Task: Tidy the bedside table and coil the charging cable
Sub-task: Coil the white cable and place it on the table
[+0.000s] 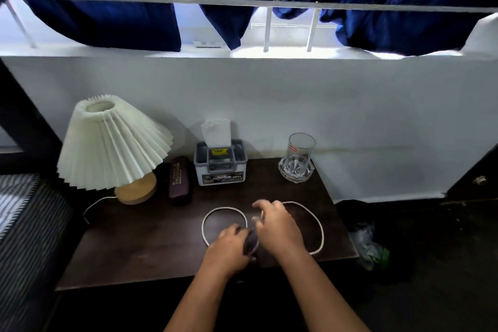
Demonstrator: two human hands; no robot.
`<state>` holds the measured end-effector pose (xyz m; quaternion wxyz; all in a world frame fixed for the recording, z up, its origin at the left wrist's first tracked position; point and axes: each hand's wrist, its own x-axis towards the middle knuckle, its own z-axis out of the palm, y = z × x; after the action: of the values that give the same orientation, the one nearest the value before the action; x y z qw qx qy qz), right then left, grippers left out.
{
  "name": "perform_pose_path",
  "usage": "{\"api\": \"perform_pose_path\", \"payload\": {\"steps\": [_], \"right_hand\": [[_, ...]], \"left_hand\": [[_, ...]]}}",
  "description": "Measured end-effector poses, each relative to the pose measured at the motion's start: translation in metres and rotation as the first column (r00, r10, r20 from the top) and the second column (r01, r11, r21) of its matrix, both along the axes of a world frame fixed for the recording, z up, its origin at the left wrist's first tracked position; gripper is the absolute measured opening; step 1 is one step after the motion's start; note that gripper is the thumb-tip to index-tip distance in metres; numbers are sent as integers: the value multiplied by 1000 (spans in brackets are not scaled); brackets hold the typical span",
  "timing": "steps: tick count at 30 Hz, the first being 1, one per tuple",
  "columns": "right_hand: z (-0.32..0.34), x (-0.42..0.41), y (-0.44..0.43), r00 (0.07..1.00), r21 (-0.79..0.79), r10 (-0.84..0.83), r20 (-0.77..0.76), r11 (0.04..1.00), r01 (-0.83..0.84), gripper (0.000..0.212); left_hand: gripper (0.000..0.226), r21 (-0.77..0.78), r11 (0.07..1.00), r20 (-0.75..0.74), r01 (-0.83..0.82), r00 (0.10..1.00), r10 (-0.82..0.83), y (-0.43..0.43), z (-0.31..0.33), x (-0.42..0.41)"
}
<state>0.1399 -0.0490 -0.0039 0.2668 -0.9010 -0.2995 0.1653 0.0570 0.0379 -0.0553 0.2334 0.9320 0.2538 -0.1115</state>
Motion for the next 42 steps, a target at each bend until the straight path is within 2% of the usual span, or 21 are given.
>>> {"api": "perform_pose_path", "payload": {"steps": [3, 7, 9, 11, 14, 17, 19, 22, 24, 27, 29, 30, 32, 33, 35, 37, 40, 41, 42], "right_hand": [[-7, -13, -9, 999, -182, 44, 2, 982, -43, 31], [-13, -10, -24, 1000, -288, 23, -5, 957, -24, 38], [-11, -7, -26, 1000, -300, -14, -6, 954, 11, 40], [-5, -6, -26, 998, -282, -56, -2, 958, 54, 40], [11, -14, -24, 997, -124, -17, 81, 992, 27, 49], [27, -39, -18, 995, 192, 96, 31, 976, -100, 63], [36, -55, -16, 988, 298, 156, 14, 942, -153, 57], [51, -69, -22, 983, 350, 170, 70, 919, -183, 35], [66, -76, -30, 985, 382, 140, 103, 908, -169, 22], [92, -79, -41, 972, 371, 85, 217, 914, -163, 10], [109, -80, -48, 954, 328, 72, 292, 929, -171, 9], [115, -80, -51, 951, 333, 51, 306, 930, -156, 10], [123, -75, -55, 953, 373, -15, 302, 922, -104, 13], [124, -72, -54, 953, 383, -36, 302, 920, -86, 15], [123, -71, -46, 950, 350, -31, 311, 933, -84, 18], [116, -77, -32, 964, 300, -18, 265, 952, -65, 25], [96, -88, -6, 982, 298, 42, 182, 950, -96, 56], [85, -89, 2, 977, 248, 62, 205, 962, -113, 55], [73, -89, 10, 969, 174, 68, 237, 978, -111, 42]], "left_hand": [[52, 47, 998, 3, 47, 999, -48, -3, -5, -21], [46, 109, 994, 127, 5, 992, -19, -5, -9, -34], [45, 75, 996, 220, -58, 975, 40, -4, -8, -34], [46, -52, 987, 356, -153, 920, 161, -4, 3, -31], [43, -291, 925, 554, -243, 745, 370, -5, 31, -31], [45, -408, 896, 640, -174, 645, 417, -10, 55, -46], [42, -430, 892, 667, -140, 616, 419, -15, 71, -64], [37, -497, 859, 684, -121, 555, 473, -22, 100, -86], [29, -529, 841, 673, -112, 548, 496, -32, 125, -97], [14, -563, 808, 546, -174, 656, 521, -51, 160, -107], [18, -723, 684, 375, -103, 772, 513, -61, 181, -115], [23, -827, 562, 306, -17, 826, 474, -62, 191, -118], [25, -937, 322, 269, 139, 874, 406, -65, 208, -122], [25, -950, 243, 284, 197, 868, 408, -65, 212, -123], [23, -945, 141, 325, 294, 823, 465, -67, 214, -118], [21, -932, 92, 336, 351, 742, 580, -67, 209, -109], [18, -895, 66, 333, 441, 562, 757, -53, 193, -96], [19, -885, 56, 320, 462, 518, 793, -43, 187, -91], [22, -882, 55, 309, 469, 486, 817, -32, 181, -87]]}}
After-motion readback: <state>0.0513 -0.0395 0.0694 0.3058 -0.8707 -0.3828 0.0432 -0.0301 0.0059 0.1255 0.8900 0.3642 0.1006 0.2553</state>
